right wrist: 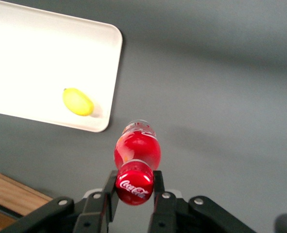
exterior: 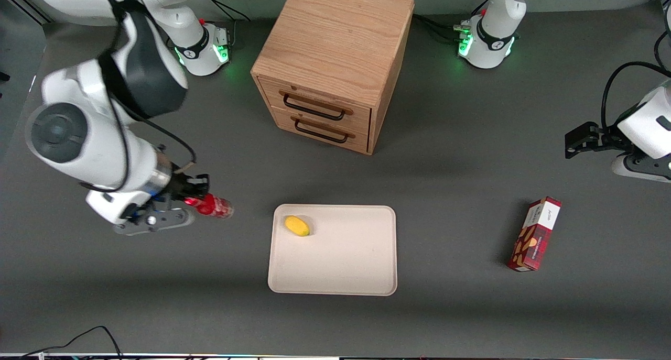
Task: Place coke bottle on tray
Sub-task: 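Carry the bottle with the right gripper onto the white tray's edge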
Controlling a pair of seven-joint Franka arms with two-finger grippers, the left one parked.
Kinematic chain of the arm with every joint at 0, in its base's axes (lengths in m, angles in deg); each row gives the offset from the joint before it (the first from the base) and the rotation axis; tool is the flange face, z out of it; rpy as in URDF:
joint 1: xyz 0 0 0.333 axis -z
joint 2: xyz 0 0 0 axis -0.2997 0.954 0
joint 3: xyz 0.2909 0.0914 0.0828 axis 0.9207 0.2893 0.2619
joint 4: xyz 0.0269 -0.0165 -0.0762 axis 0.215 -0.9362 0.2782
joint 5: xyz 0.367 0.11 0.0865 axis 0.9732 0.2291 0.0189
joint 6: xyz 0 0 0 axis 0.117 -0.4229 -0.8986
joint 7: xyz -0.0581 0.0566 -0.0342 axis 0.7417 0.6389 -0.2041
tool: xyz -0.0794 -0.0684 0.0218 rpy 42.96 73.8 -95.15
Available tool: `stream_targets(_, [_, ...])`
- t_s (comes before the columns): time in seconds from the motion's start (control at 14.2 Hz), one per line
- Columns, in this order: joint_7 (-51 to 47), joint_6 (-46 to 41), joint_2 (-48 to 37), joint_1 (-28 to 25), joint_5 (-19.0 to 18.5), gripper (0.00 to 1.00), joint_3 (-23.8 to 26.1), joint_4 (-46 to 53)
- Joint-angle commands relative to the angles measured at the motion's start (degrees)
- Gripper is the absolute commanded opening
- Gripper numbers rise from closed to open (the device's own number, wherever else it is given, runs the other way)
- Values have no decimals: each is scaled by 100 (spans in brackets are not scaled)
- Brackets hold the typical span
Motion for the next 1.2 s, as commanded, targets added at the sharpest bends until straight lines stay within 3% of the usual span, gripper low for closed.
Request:
stream_targets(0.0, [-65, 458, 447, -106, -116, 0, -73, 381])
stream_targets(0.21, [-30, 1178, 791, -194, -125, 0, -82, 364])
stream_targets(0.42, [-135, 1847, 1099, -518, -510, 0, -90, 364])
stream_targets(0.63, [-276, 2392, 1266, -554, -538, 0, -99, 364])
stream_targets(0.98, [-443, 2947, 1582, -625, -555, 0, -108, 364])
stream_targets(1.12, [-495, 2956, 1644, -642, -747, 0, -126, 355])
